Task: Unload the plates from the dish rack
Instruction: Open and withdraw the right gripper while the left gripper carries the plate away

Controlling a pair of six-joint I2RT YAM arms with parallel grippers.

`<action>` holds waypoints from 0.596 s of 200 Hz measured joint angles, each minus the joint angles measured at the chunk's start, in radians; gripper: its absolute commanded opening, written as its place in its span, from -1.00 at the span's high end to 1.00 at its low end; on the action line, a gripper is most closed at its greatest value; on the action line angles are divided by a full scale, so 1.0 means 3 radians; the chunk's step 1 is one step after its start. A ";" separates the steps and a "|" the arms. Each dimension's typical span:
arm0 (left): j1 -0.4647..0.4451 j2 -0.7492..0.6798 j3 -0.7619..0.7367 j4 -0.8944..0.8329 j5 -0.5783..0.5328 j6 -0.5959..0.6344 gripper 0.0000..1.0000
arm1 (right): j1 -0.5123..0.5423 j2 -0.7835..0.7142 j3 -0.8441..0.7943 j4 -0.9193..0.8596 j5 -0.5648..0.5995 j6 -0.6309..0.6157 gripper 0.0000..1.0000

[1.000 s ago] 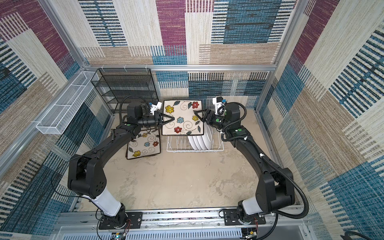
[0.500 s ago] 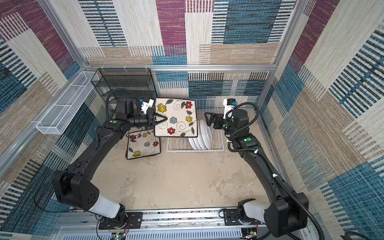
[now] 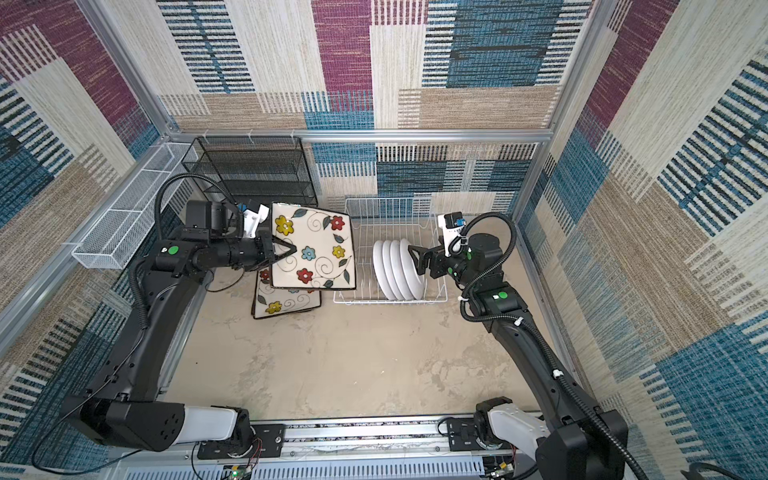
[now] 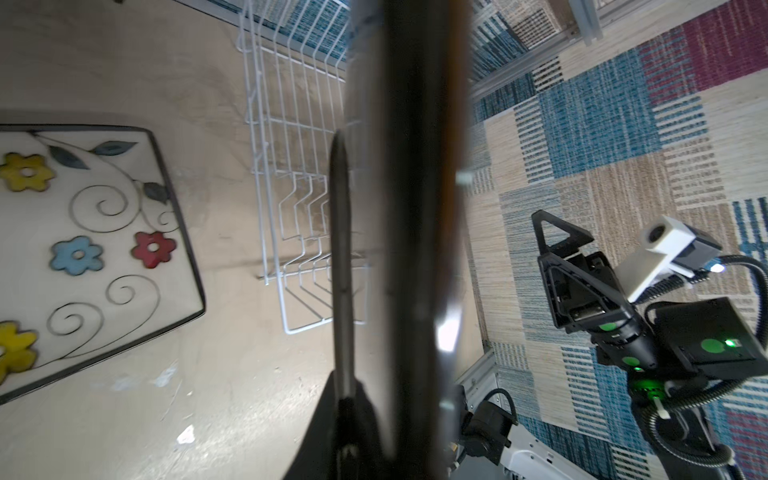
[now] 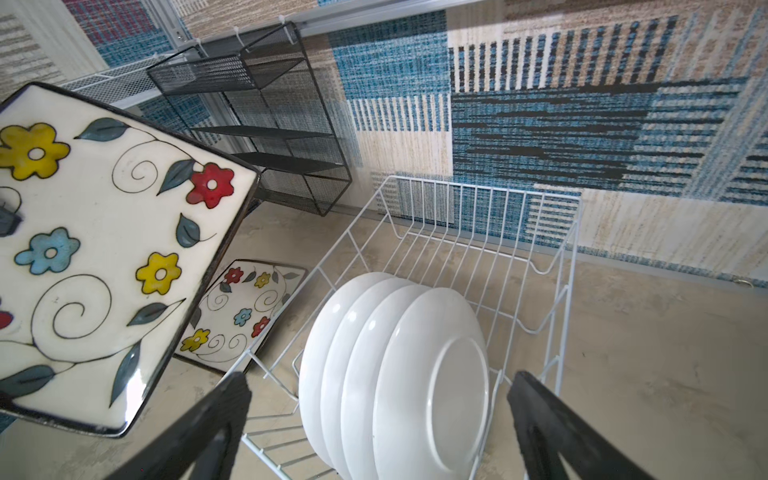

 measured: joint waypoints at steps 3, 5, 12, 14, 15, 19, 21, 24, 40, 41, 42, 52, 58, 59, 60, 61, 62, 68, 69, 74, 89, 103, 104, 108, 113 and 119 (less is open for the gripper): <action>0.0024 -0.0017 0.0000 -0.0027 -0.0015 0.0009 1.00 | 0.0008 0.0003 0.0001 0.0000 -0.0017 -0.0017 -0.99; 0.0034 -0.0024 -0.0001 -0.0039 -0.0023 0.0017 1.00 | 0.0014 0.0005 0.0003 -0.0001 -0.0028 -0.0031 -0.98; 0.0089 -0.0057 -0.0004 -0.0095 -0.0061 0.0064 1.00 | 0.0033 0.0015 0.0011 -0.0010 -0.0064 -0.0067 -0.99; 0.0102 -0.0066 -0.0005 -0.0113 -0.0076 0.0076 1.00 | 0.0041 0.0020 0.0015 -0.0014 -0.0072 -0.0080 -0.99; 0.0107 -0.0070 -0.0006 -0.0118 -0.0081 0.0080 1.00 | 0.0045 0.0022 0.0017 -0.0015 -0.0075 -0.0084 -0.99; 0.0132 -0.0085 -0.0008 -0.0145 -0.0100 0.0095 1.00 | 0.0061 0.0032 0.0029 -0.0027 -0.0092 -0.0111 -0.98; 0.0148 -0.0092 -0.0010 -0.0164 -0.0111 0.0104 1.00 | 0.0067 0.0037 0.0034 -0.0029 -0.0098 -0.0122 -0.98; 0.0165 -0.0102 -0.0014 -0.0183 -0.0122 0.0120 1.00 | 0.0081 0.0046 0.0043 -0.0033 -0.0106 -0.0139 -0.98; 0.0275 -0.0139 -0.0069 -0.0266 -0.0175 0.0196 1.00 | 0.0156 0.0079 0.0097 -0.0060 -0.0117 -0.0230 -0.98; 0.0286 -0.0141 -0.0076 -0.0272 -0.0177 0.0203 1.00 | 0.0164 0.0083 0.0100 -0.0060 -0.0117 -0.0238 -0.99; 0.0291 -0.0142 -0.0080 -0.0276 -0.0178 0.0206 1.00 | 0.0169 0.0084 0.0102 -0.0061 -0.0117 -0.0240 -0.99; 0.0360 -0.0151 -0.0131 -0.0318 -0.0181 0.0248 1.00 | 0.0221 0.0102 0.0125 -0.0066 -0.0116 -0.0295 -0.98; 0.0393 -0.0154 -0.0160 -0.0345 -0.0189 0.0259 1.00 | 0.0247 0.0114 0.0135 -0.0072 -0.0114 -0.0315 -0.98; 0.0401 -0.0155 -0.0169 -0.0351 -0.0192 0.0263 1.00 | 0.0253 0.0117 0.0137 -0.0075 -0.0114 -0.0319 -0.98; 0.0404 -0.0155 -0.0173 -0.0355 -0.0195 0.0266 1.00 | 0.0257 0.0120 0.0137 -0.0076 -0.0113 -0.0323 -0.98; 0.0409 -0.0155 -0.0177 -0.0359 -0.0196 0.0268 1.00 | 0.0262 0.0123 0.0140 -0.0076 -0.0109 -0.0329 -0.98; 0.0418 -0.0155 -0.0184 -0.0364 -0.0201 0.0276 1.00 | 0.0266 0.0126 0.0141 -0.0078 -0.0108 -0.0332 -0.98; 0.0451 -0.0155 -0.0214 -0.0383 -0.0216 0.0304 1.00 | 0.0292 0.0141 0.0149 -0.0090 -0.0090 -0.0356 -0.99; 0.0454 -0.0155 -0.0217 -0.0385 -0.0219 0.0306 1.00 | 0.0299 0.0145 0.0150 -0.0094 -0.0086 -0.0359 -0.99; 0.0474 -0.0155 -0.0243 -0.0393 -0.0242 0.0328 1.00 | 0.0322 0.0158 0.0156 -0.0107 -0.0080 -0.0369 -0.98; 0.0526 -0.0145 -0.0322 -0.0394 -0.0286 0.0389 1.00 | 0.0387 0.0197 0.0167 -0.0135 -0.0052 -0.0390 -0.99; 0.0584 -0.0104 -0.0397 -0.0378 -0.0285 0.0432 1.00 | 0.0431 0.0225 0.0169 -0.0142 -0.0046 -0.0392 -0.98; 0.0586 -0.0103 -0.0401 -0.0376 -0.0284 0.0434 1.00 | 0.0432 0.0226 0.0169 -0.0142 -0.0043 -0.0392 -0.98; 0.0603 -0.0085 -0.0426 -0.0365 -0.0278 0.0445 1.00 | 0.0440 0.0234 0.0174 -0.0146 -0.0023 -0.0392 -0.99; 0.0623 -0.0061 -0.0454 -0.0354 -0.0272 0.0456 1.00 | 0.0451 0.0245 0.0181 -0.0148 -0.0001 -0.0392 -0.98; 0.0650 -0.0027 -0.0483 -0.0337 -0.0258 0.0474 1.00 | 0.0456 0.0257 0.0187 -0.0148 0.0001 -0.0392 -0.99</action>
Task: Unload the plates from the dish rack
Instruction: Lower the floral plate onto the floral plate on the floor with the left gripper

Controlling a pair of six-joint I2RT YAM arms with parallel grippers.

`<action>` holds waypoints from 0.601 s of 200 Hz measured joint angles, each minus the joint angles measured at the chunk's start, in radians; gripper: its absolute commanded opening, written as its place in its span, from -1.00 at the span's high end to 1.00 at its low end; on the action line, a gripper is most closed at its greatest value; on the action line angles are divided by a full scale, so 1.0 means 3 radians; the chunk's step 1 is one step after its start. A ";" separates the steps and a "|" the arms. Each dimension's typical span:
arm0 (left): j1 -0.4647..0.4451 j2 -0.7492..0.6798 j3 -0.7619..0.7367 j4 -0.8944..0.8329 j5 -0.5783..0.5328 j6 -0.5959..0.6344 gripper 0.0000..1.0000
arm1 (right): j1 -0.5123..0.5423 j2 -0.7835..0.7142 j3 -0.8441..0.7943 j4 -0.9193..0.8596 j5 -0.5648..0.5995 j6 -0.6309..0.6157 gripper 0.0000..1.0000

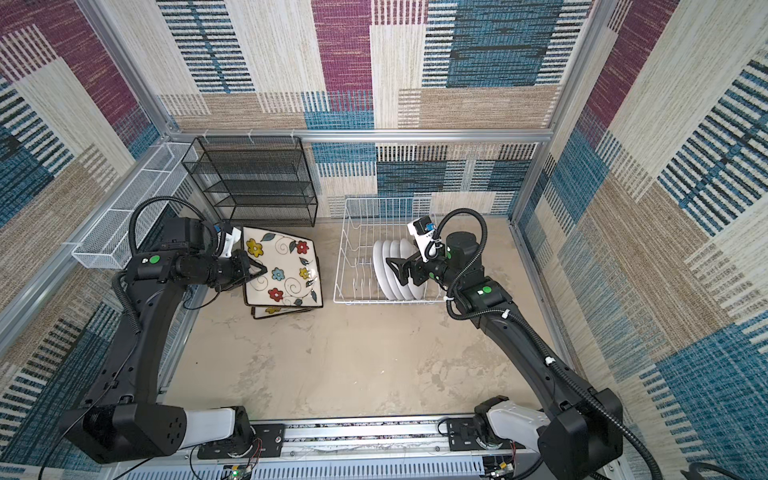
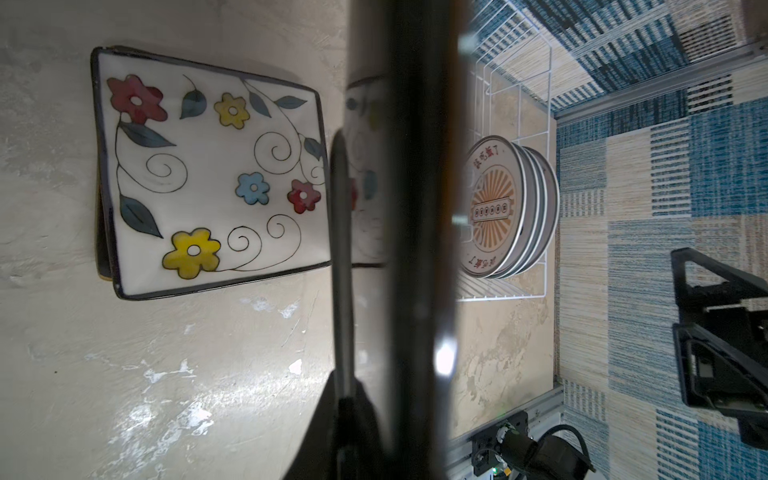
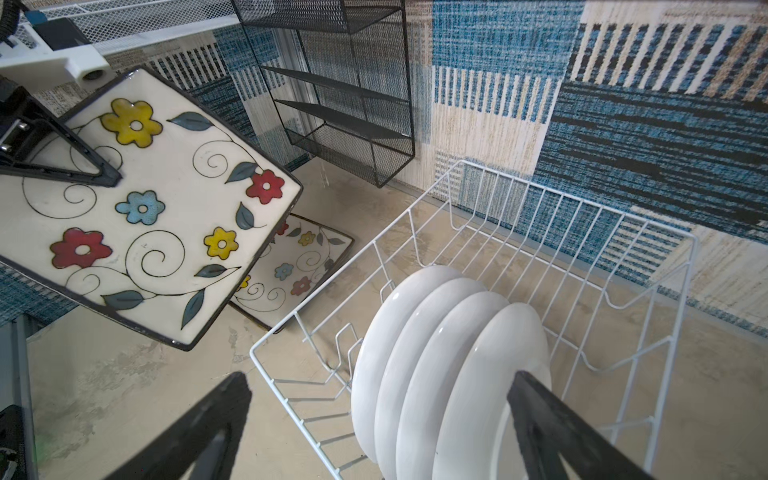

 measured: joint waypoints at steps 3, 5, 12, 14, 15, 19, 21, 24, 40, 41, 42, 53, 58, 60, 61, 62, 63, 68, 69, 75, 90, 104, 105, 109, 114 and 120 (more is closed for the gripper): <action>0.0013 0.0017 -0.0017 0.0008 0.0006 0.0009 1.00 | 0.0005 0.0008 0.0006 0.0000 -0.0001 0.0000 -0.99; 0.0020 0.0024 -0.0024 0.0015 0.0009 0.0013 1.00 | 0.0006 0.0010 0.0008 -0.0001 -0.0001 0.0001 -0.98; 0.0048 0.0062 -0.0061 0.0047 0.0018 0.0020 1.00 | 0.0014 0.0028 0.0025 -0.0005 0.0000 0.0001 -0.98; 0.0057 0.0074 -0.0069 0.0053 0.0019 0.0024 1.00 | 0.0014 0.0031 0.0028 -0.0005 0.0000 0.0001 -0.98; 0.0060 0.0078 -0.0072 0.0056 0.0019 0.0027 1.00 | 0.0014 0.0033 0.0033 -0.0005 0.0001 0.0001 -0.99; 0.0074 0.0099 -0.0085 0.0067 0.0022 0.0028 1.00 | 0.0014 0.0045 0.0045 -0.0005 0.0001 0.0001 -0.99; 0.0083 0.0112 -0.0090 0.0071 0.0023 0.0028 1.00 | 0.0014 0.0047 0.0048 -0.0004 0.0003 0.0001 -0.98; 0.0094 0.0128 -0.0099 0.0079 0.0028 0.0029 1.00 | 0.0014 0.0055 0.0058 -0.0005 0.0004 0.0001 -0.98; 0.0158 0.0201 -0.0151 0.0161 0.0072 0.0039 1.00 | 0.0022 0.0088 0.0106 -0.0014 0.0013 0.0003 -0.98; 0.0159 0.0203 -0.0154 0.0167 0.0075 0.0041 1.00 | 0.0023 0.0089 0.0108 -0.0015 0.0015 0.0003 -0.98; 0.0164 0.0209 -0.0161 0.0177 0.0080 0.0043 1.00 | 0.0023 0.0090 0.0109 -0.0015 0.0018 0.0003 -0.99; 0.0201 0.0253 -0.0195 0.0248 0.0108 0.0055 1.00 | 0.0028 0.0106 0.0132 -0.0017 0.0031 0.0003 -0.98; 0.0214 0.0275 -0.0203 0.0271 0.0121 0.0060 1.00 | 0.0033 0.0108 0.0136 -0.0019 0.0031 0.0004 -0.99; 0.0220 0.0289 -0.0207 0.0280 0.0127 0.0065 1.00 | 0.0033 0.0108 0.0137 -0.0019 0.0031 0.0004 -0.98; 0.0223 0.0292 -0.0207 0.0284 0.0130 0.0066 1.00 | 0.0034 0.0108 0.0137 -0.0019 0.0031 0.0004 -0.99; 0.0225 0.0300 -0.0209 0.0291 0.0136 0.0070 1.00 | 0.0036 0.0108 0.0137 -0.0019 0.0031 0.0005 -0.98; 0.0225 0.0305 -0.0210 0.0294 0.0140 0.0074 1.00 | 0.0036 0.0108 0.0137 -0.0019 0.0031 0.0005 -0.99; 0.0240 0.0342 -0.0211 0.0310 0.0168 0.0088 1.00 | 0.0036 0.0108 0.0137 -0.0023 0.0031 0.0006 -0.98; 0.0243 0.0347 -0.0211 0.0314 0.0173 0.0089 1.00 | 0.0036 0.0108 0.0137 -0.0023 0.0031 0.0006 -0.98; 0.0259 0.0393 -0.0211 0.0334 0.0196 0.0113 1.00 | 0.0037 0.0107 0.0136 -0.0024 0.0033 0.0019 -0.98; 0.0291 0.0497 -0.0211 0.0401 0.0219 0.0141 1.00 | 0.0039 0.0095 0.0104 -0.0020 0.0080 0.0047 -0.98; 0.0323 0.0589 -0.0211 0.0465 0.0268 0.0174 1.00 | 0.0042 0.0081 0.0071 -0.0019 0.0084 0.0081 -0.98; 0.0324 0.0595 -0.0211 0.0469 0.0272 0.0177 1.00 | 0.0042 0.0080 0.0067 -0.0019 0.0084 0.0083 -0.98; 0.0334 0.0623 -0.0210 0.0488 0.0292 0.0191 1.00 | 0.0043 0.0079 0.0062 -0.0019 0.0086 0.0086 -0.98; 0.0348 0.0651 -0.0210 0.0505 0.0315 0.0205 1.00 | 0.0045 0.0076 0.0058 -0.0020 0.0093 0.0094 -0.98; 0.0369 0.0693 -0.0209 0.0528 0.0351 0.0217 1.00 | 0.0045 0.0076 0.0058 -0.0018 0.0100 0.0094 -0.99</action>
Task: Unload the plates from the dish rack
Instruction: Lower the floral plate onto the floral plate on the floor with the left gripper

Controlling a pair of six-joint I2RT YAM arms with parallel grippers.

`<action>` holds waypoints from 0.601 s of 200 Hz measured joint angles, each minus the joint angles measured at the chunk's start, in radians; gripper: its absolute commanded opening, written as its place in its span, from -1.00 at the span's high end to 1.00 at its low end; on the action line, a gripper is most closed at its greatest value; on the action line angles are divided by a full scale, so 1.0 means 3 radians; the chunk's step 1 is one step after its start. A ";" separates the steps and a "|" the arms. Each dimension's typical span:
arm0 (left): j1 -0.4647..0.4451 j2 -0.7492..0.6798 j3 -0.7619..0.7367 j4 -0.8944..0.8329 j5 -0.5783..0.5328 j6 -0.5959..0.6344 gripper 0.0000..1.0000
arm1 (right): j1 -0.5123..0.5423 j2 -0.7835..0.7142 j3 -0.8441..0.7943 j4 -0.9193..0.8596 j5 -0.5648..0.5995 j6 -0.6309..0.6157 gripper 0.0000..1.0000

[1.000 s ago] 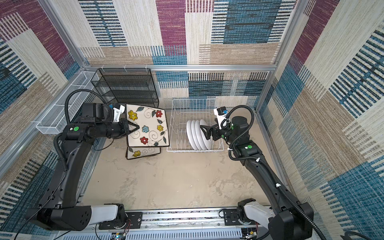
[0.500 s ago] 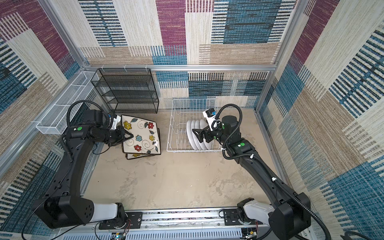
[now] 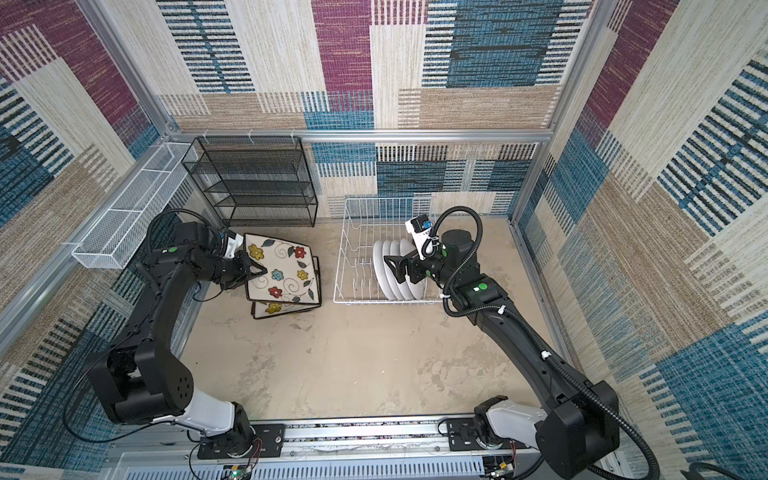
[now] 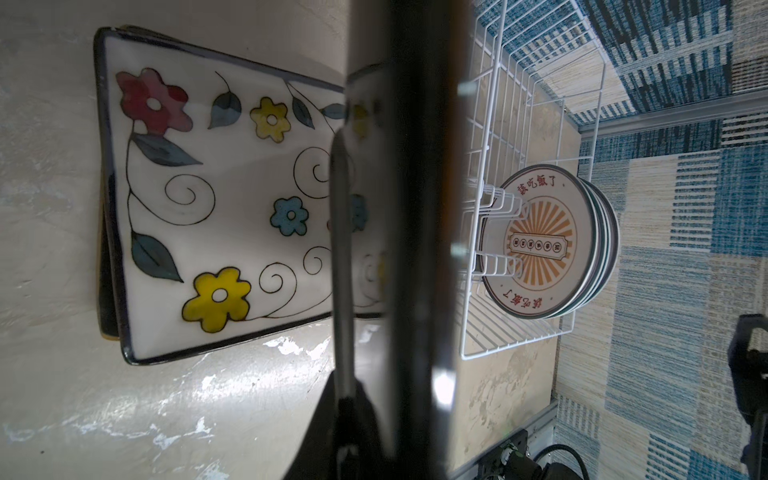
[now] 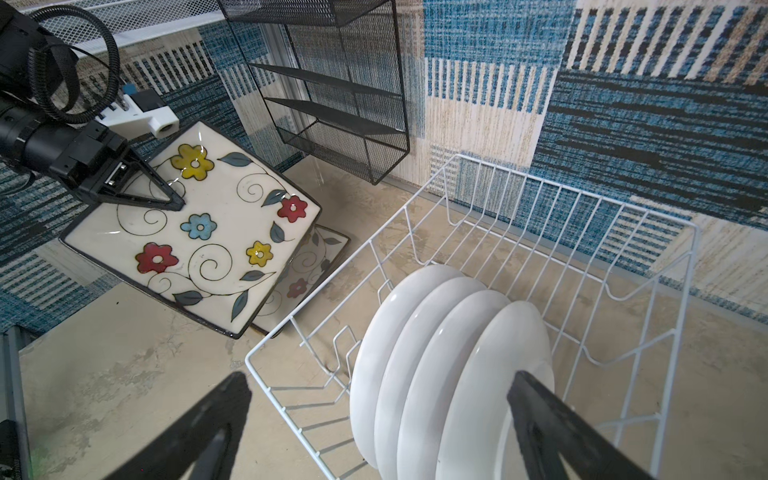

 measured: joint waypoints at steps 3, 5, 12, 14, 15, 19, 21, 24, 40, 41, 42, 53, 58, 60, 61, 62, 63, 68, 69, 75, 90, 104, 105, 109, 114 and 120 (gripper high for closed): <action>0.0008 0.0022 0.0001 0.0013 0.0017 0.0006 1.00 | 0.0001 0.0000 0.0000 0.0001 0.0005 0.0000 -0.98; 0.0015 0.0039 0.0003 0.0024 0.0027 0.0009 1.00 | 0.0003 0.0000 0.0000 0.0001 0.0008 0.0001 -0.98; 0.0038 0.0095 0.0009 0.0050 0.0052 0.0023 1.00 | 0.0005 0.0000 0.0000 0.0001 0.0008 0.0013 -0.99; 0.0043 0.0106 0.0013 0.0055 0.0056 0.0028 1.00 | 0.0005 0.0000 0.0000 0.0000 0.0008 0.0013 -0.99; 0.0047 0.0117 0.0014 0.0058 0.0062 0.0032 1.00 | 0.0006 0.0001 0.0000 0.0000 0.0009 0.0011 -0.99; 0.0060 0.0146 0.0015 0.0075 0.0076 0.0039 1.00 | 0.0008 0.0001 0.0000 0.0000 0.0008 0.0011 -0.99; 0.0067 0.0160 0.0017 0.0083 0.0083 0.0048 1.00 | 0.0010 0.0001 0.0000 0.0000 0.0009 0.0011 -0.99; 0.0075 0.0182 0.0018 0.0094 0.0092 0.0060 1.00 | 0.0010 0.0001 0.0001 0.0000 0.0009 0.0013 -0.99; 0.0108 0.0273 0.0020 0.0120 0.0112 0.0144 1.00 | 0.0013 0.0000 0.0001 -0.0003 0.0010 0.0013 -0.99; 0.0111 0.0278 0.0020 0.0121 0.0114 0.0150 1.00 | 0.0013 -0.0001 0.0001 -0.0004 0.0010 0.0013 -0.98; 0.0112 0.0281 0.0020 0.0121 0.0116 0.0156 1.00 | 0.0013 -0.0001 0.0001 -0.0004 0.0010 0.0013 -0.98; 0.0132 0.0345 0.0020 0.0121 0.0148 0.0193 1.00 | 0.0013 -0.0006 0.0000 -0.0011 0.0013 0.0013 -0.98; 0.0140 0.0373 0.0020 0.0121 0.0168 0.0205 1.00 | 0.0013 -0.0009 -0.0001 -0.0011 0.0013 0.0011 -0.99; 0.0142 0.0387 0.0022 0.0121 0.0174 0.0211 1.00 | 0.0013 -0.0010 -0.0003 -0.0010 0.0013 0.0011 -0.98; 0.0144 0.0390 0.0022 0.0121 0.0175 0.0212 1.00 | 0.0013 -0.0010 -0.0003 -0.0010 0.0013 0.0011 -0.98; 0.0145 0.0395 0.0022 0.0121 0.0177 0.0215 1.00 | 0.0013 -0.0010 -0.0003 -0.0010 0.0013 0.0011 -0.98; 0.0146 0.0404 0.0023 0.0121 0.0181 0.0220 1.00 | 0.0013 -0.0011 -0.0003 -0.0010 0.0013 0.0011 -0.98; 0.0149 0.0434 0.0025 0.0122 0.0191 0.0242 1.00 | 0.0013 -0.0011 -0.0003 -0.0010 0.0013 0.0011 -0.98; 0.0151 0.0437 0.0025 0.0122 0.0192 0.0244 1.00 | 0.0013 -0.0011 -0.0003 -0.0010 0.0013 0.0011 -0.98; 0.0158 0.0465 0.0025 0.0122 0.0200 0.0256 1.00 | 0.0013 -0.0008 -0.0003 -0.0013 0.0013 0.0013 -0.99; 0.0175 0.0516 0.0025 0.0120 0.0243 0.0286 1.00 | 0.0014 0.0029 0.0020 -0.0037 0.0009 0.0015 -0.98; 0.0198 0.0558 0.0025 0.0132 0.0294 0.0304 1.00 | 0.0019 0.0065 0.0036 -0.0051 0.0006 0.0038 -0.98; 0.0200 0.0561 0.0025 0.0132 0.0296 0.0305 1.00 | 0.0019 0.0066 0.0036 -0.0051 0.0006 0.0038 -0.98; 0.0209 0.0576 0.0025 0.0141 0.0312 0.0312 1.00 | 0.0019 0.0069 0.0036 -0.0052 0.0006 0.0043 -0.99; 0.0220 0.0600 0.0027 0.0149 0.0337 0.0318 1.00 | 0.0023 0.0070 0.0036 -0.0055 0.0006 0.0058 -0.98; 0.0230 0.0632 0.0032 0.0160 0.0357 0.0322 1.00 | 0.0025 0.0070 0.0036 -0.0056 0.0006 0.0064 -0.98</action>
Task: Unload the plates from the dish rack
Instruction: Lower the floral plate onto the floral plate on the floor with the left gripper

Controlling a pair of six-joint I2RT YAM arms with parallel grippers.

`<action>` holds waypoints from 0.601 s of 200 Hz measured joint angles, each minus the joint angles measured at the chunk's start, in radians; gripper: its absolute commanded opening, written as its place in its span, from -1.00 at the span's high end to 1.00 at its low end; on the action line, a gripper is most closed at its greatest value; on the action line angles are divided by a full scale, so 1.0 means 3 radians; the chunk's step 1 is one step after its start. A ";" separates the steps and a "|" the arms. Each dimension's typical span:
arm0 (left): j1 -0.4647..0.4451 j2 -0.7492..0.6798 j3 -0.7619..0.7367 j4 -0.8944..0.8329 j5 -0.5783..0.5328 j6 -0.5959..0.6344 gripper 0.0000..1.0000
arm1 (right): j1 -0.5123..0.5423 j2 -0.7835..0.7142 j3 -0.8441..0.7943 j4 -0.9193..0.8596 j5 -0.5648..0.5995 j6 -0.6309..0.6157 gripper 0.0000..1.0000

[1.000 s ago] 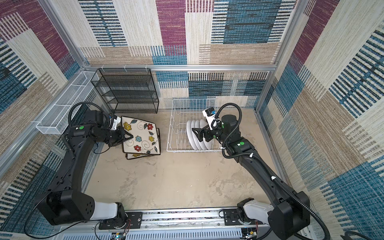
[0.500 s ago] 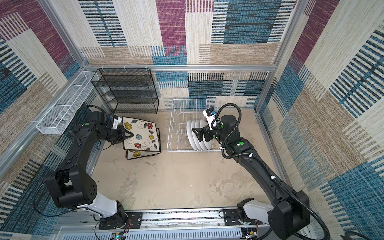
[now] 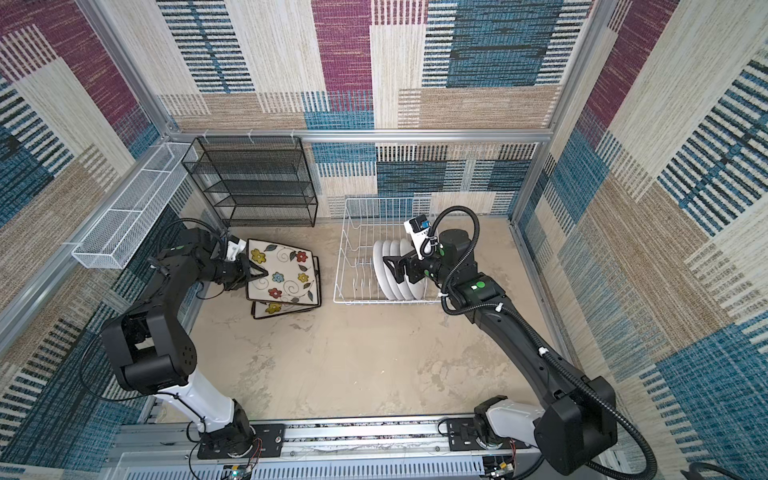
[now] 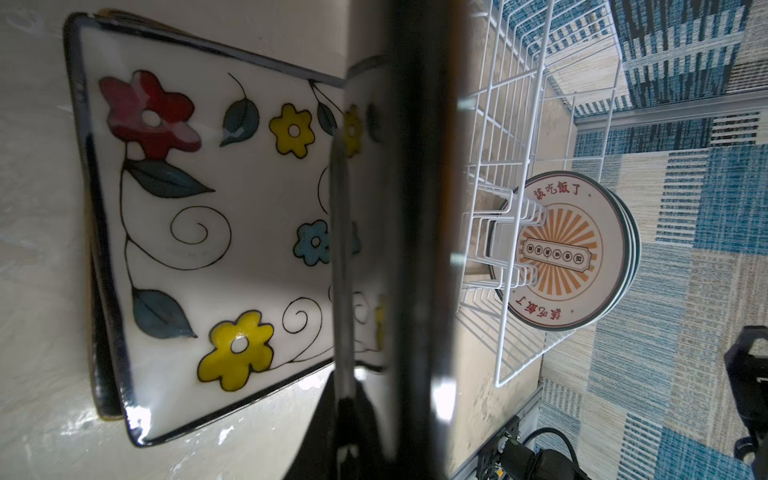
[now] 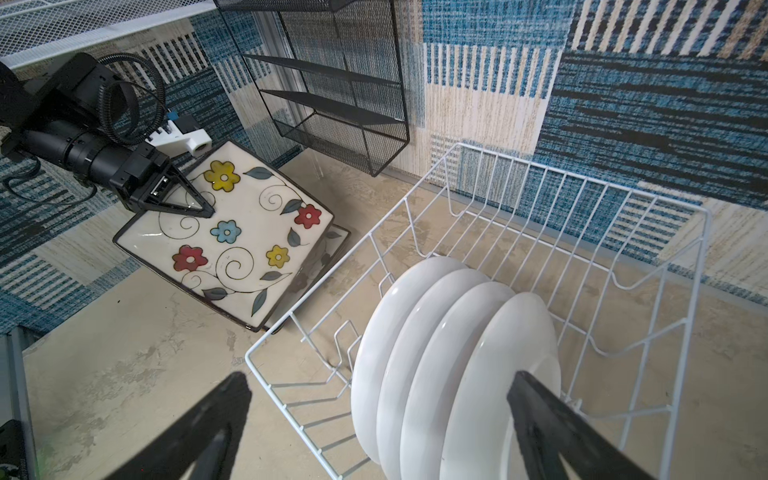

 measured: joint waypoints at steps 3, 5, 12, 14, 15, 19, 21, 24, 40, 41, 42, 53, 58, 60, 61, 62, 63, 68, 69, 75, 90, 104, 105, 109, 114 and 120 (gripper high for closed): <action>0.0008 0.0015 0.0001 0.0009 0.0005 0.0004 1.00 | 0.0003 0.0000 0.0000 0.0001 -0.0001 0.0000 -0.98; 0.0013 0.0028 0.0003 0.0013 0.0009 0.0010 1.00 | 0.0004 0.0000 0.0000 0.0003 0.0000 0.0000 -0.98; 0.0028 0.0069 0.0008 0.0031 0.0023 0.0018 1.00 | 0.0009 0.0000 0.0000 0.0006 -0.0001 0.0001 -0.98; 0.0033 0.0078 0.0009 0.0034 0.0028 0.0020 1.00 | 0.0009 0.0000 0.0000 0.0006 -0.0001 0.0001 -0.99; 0.0036 0.0086 0.0010 0.0036 0.0033 0.0022 1.00 | 0.0009 0.0000 0.0000 0.0006 -0.0001 0.0001 -0.98; 0.0048 0.0109 0.0014 0.0043 0.0053 0.0022 1.00 | 0.0009 0.0000 0.0000 0.0006 -0.0001 0.0001 -0.98; 0.0056 0.0125 0.0018 0.0047 0.0066 0.0022 1.00 | 0.0009 0.0000 0.0000 0.0006 -0.0001 0.0001 -0.98; 0.0066 0.0142 0.0022 0.0052 0.0084 0.0023 1.00 | 0.0009 0.0000 0.0000 0.0006 -0.0001 0.0001 -0.98; 0.0109 0.0248 0.0048 0.0086 0.0150 0.0024 1.00 | 0.0009 0.0001 0.0000 0.0006 -0.0001 0.0000 -0.98; 0.0111 0.0253 0.0050 0.0088 0.0153 0.0024 1.00 | 0.0009 0.0003 0.0000 0.0006 -0.0001 0.0000 -0.98; 0.0112 0.0257 0.0051 0.0089 0.0154 0.0024 1.00 | 0.0009 0.0003 0.0000 0.0006 -0.0001 -0.0001 -0.98; 0.0132 0.0308 0.0056 0.0112 0.0167 0.0027 1.00 | 0.0009 0.0003 0.0000 0.0004 0.0000 -0.0001 -0.98; 0.0136 0.0324 0.0056 0.0117 0.0165 0.0032 1.00 | 0.0009 0.0003 0.0000 0.0001 0.0000 -0.0001 -0.99; 0.0137 0.0331 0.0056 0.0118 0.0165 0.0033 1.00 | 0.0009 0.0003 0.0000 0.0001 0.0000 -0.0003 -0.98; 0.0139 0.0333 0.0056 0.0118 0.0165 0.0034 1.00 | 0.0009 0.0003 0.0000 0.0001 0.0000 -0.0003 -0.99; 0.0139 0.0336 0.0056 0.0120 0.0167 0.0034 1.00 | 0.0009 0.0003 0.0000 0.0001 0.0000 -0.0003 -0.99; 0.0139 0.0338 0.0056 0.0120 0.0167 0.0034 1.00 | 0.0009 0.0003 0.0000 0.0001 0.0001 -0.0003 -0.98; 0.0139 0.0350 0.0056 0.0121 0.0170 0.0034 1.00 | 0.0009 0.0004 0.0000 0.0001 0.0001 -0.0003 -0.98; 0.0139 0.0354 0.0056 0.0121 0.0172 0.0036 1.00 | 0.0009 0.0004 0.0000 0.0001 0.0001 -0.0003 -0.98; 0.0135 0.0366 0.0056 0.0122 0.0178 0.0039 1.00 | 0.0009 0.0006 0.0000 0.0001 0.0001 -0.0003 -0.98; 0.0132 0.0389 0.0053 0.0122 0.0217 0.0079 1.00 | 0.0013 0.0014 -0.0001 0.0001 0.0001 -0.0003 -0.98; 0.0132 0.0394 0.0048 0.0122 0.0263 0.0109 1.00 | 0.0013 0.0019 -0.0001 0.0001 -0.0001 -0.0003 -0.98; 0.0131 0.0394 0.0048 0.0122 0.0266 0.0111 1.00 | 0.0013 0.0019 -0.0001 0.0001 -0.0001 -0.0003 -0.98; 0.0131 0.0394 0.0045 0.0125 0.0273 0.0116 1.00 | 0.0013 0.0022 -0.0001 0.0001 -0.0003 -0.0003 -0.98; 0.0131 0.0394 0.0034 0.0135 0.0289 0.0128 1.00 | 0.0013 0.0023 -0.0001 0.0001 -0.0003 -0.0001 -0.98; 0.0132 0.0397 0.0024 0.0140 0.0305 0.0141 1.00 | 0.0013 0.0025 -0.0001 0.0001 -0.0003 -0.0001 -0.98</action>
